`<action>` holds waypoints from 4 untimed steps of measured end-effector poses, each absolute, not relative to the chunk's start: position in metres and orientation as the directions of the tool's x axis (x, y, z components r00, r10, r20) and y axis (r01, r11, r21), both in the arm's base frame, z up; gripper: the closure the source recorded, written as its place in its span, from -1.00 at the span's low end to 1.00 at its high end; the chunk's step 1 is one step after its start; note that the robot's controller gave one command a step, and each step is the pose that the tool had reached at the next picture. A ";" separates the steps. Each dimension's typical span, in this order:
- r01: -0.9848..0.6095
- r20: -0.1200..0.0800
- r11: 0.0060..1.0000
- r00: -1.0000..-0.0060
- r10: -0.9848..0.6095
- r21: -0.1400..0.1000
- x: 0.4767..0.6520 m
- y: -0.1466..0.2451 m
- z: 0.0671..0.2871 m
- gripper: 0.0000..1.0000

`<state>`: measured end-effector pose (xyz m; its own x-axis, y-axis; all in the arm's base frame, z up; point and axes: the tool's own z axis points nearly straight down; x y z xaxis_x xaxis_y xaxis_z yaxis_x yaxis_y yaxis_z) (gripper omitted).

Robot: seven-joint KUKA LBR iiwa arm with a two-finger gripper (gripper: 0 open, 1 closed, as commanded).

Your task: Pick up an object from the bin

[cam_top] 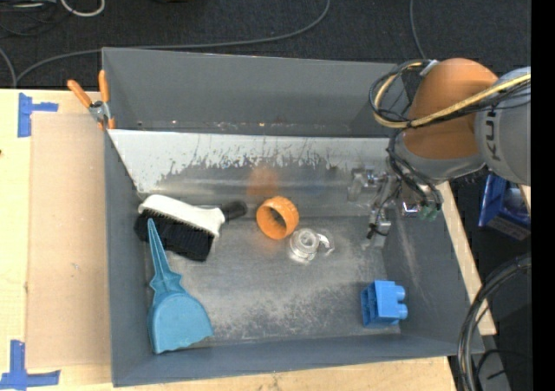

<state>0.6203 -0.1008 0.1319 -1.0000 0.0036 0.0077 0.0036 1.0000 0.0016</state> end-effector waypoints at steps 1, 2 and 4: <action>0.000 0.000 1.000 -1.000 0.000 0.000 0.622 -0.101 0.137 -1.00; -0.220 0.008 0.976 -0.975 -0.220 0.005 0.615 -0.059 0.067 -1.00; -0.362 0.007 0.932 -0.932 -0.362 0.008 0.612 -0.036 0.099 -1.00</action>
Offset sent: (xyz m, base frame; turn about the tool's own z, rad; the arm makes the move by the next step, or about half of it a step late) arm -0.0034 0.0398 -0.0619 -0.2257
